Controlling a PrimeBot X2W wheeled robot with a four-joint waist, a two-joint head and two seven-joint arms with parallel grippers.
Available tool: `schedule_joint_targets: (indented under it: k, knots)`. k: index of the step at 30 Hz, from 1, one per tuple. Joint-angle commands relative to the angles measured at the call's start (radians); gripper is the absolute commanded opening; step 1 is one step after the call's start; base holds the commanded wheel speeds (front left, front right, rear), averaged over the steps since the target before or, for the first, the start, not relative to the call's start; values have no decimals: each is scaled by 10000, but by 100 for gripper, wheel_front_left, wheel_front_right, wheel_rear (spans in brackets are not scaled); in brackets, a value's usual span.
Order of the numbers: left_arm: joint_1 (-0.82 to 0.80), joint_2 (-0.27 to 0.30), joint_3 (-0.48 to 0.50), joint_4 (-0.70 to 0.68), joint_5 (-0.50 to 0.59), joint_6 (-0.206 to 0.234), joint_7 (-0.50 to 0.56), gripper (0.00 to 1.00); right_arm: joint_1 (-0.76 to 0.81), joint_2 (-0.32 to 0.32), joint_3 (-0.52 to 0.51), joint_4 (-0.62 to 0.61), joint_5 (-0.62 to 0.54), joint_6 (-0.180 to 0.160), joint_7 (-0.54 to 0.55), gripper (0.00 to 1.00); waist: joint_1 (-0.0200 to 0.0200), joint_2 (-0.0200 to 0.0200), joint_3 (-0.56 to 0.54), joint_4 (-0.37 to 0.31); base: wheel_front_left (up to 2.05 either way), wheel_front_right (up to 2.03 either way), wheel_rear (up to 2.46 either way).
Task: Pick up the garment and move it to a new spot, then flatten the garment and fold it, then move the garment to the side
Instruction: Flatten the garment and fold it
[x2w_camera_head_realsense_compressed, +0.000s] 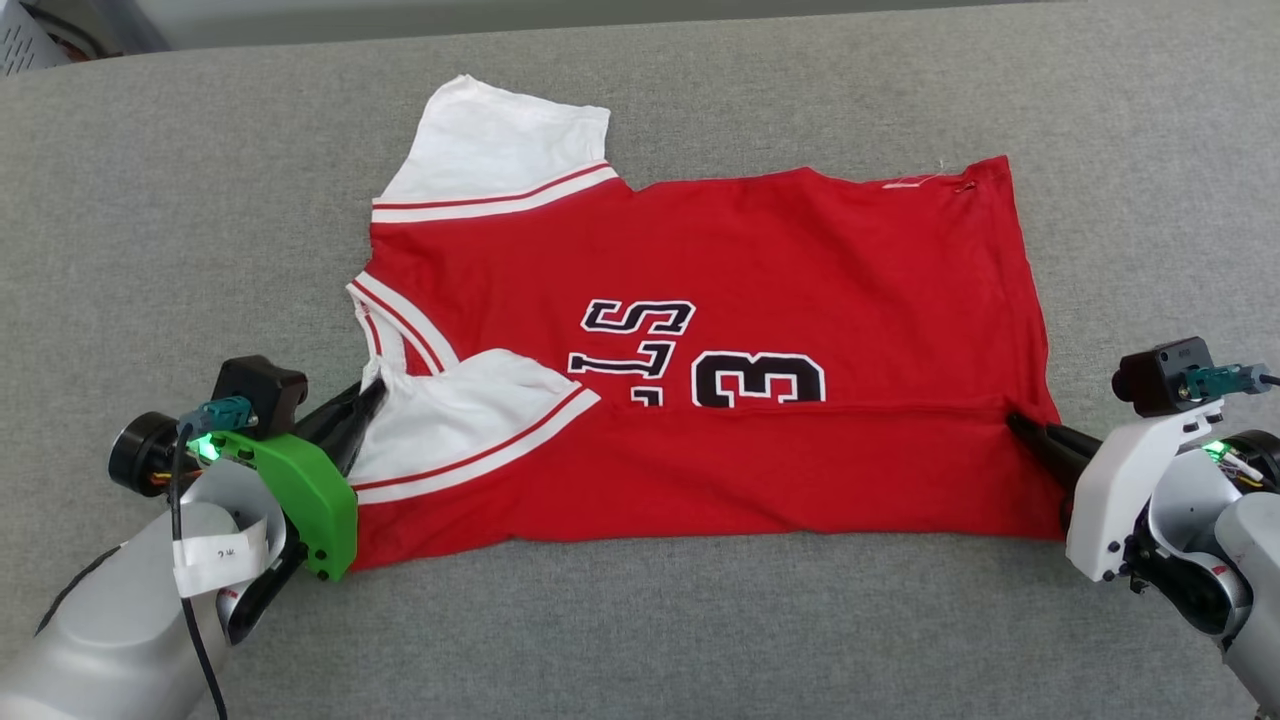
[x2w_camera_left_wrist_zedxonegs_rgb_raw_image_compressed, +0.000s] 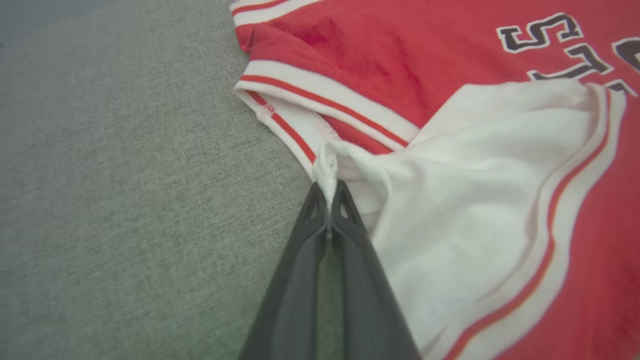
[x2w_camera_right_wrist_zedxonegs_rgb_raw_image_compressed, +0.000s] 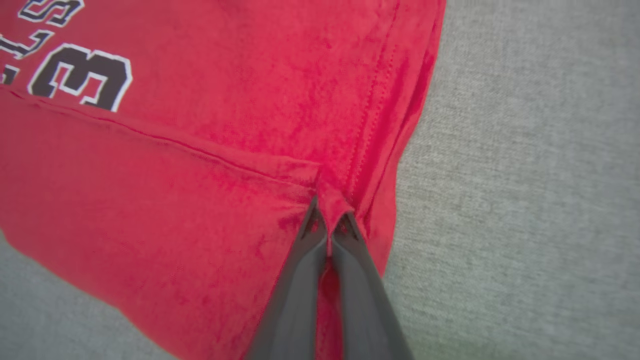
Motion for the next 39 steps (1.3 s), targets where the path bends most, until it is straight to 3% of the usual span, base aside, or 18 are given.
schedule_joint_targets:
  k: [1, 2, 3, 10, 11, 13, 20, 27, 39]
  knots:
    - [-263, -95, -86, 187, -192, -26, -144, 100, -96, 36, 135, 180, 58, -9, -197, 13, -1, 0, -95, 65, 0, 0, 0]
    - [-323, -120, -108, 271, -256, -26, -207, 100, -104, 21, 149, 229, 82, -9, -308, 46, -1, 0, -146, 86, 0, 0, 0]
    - [-378, -126, -160, 322, -348, -26, -261, 100, -101, 8, 156, 267, 129, -9, -427, 100, -1, 0, -222, 109, 0, 0, 0]
    - [-762, 367, -555, 60, -970, -26, -190, 100, 109, -327, 56, -204, 190, -9, -1160, 100, -1, 0, -786, 246, 0, 0, 0]
    - [-1082, 843, -685, -422, -1335, -26, 171, 100, 277, -476, -131, -518, 152, -9, -1336, 100, -1, 0, -972, 318, 0, 0, 0]
    - [-1312, 1184, -843, -845, -1587, -26, 637, 100, 395, -555, -253, -716, 101, -9, -1338, 100, -1, 0, -1071, 357, 0, 0, 0]
    - [-2161, 2029, -1617, -2317, -3012, -26, 3630, 100, 770, -598, -776, -1120, -188, -9, -1183, 100, -1, 0, -1248, 536, 0, 0, 0]
    - [-2770, 1941, -2070, -2522, -4463, -26, 6225, 100, 1004, -367, -1150, -1378, -459, -9, -885, 100, -1, 0, -1240, 590, 0, 0, 0]
    - [-2401, 1141, -3019, -1397, -4987, -27, 7602, 100, 1140, -98, -1423, -1526, -553, -9, -501, 100, -1, 0, -1172, 291, 0, 0, 0]
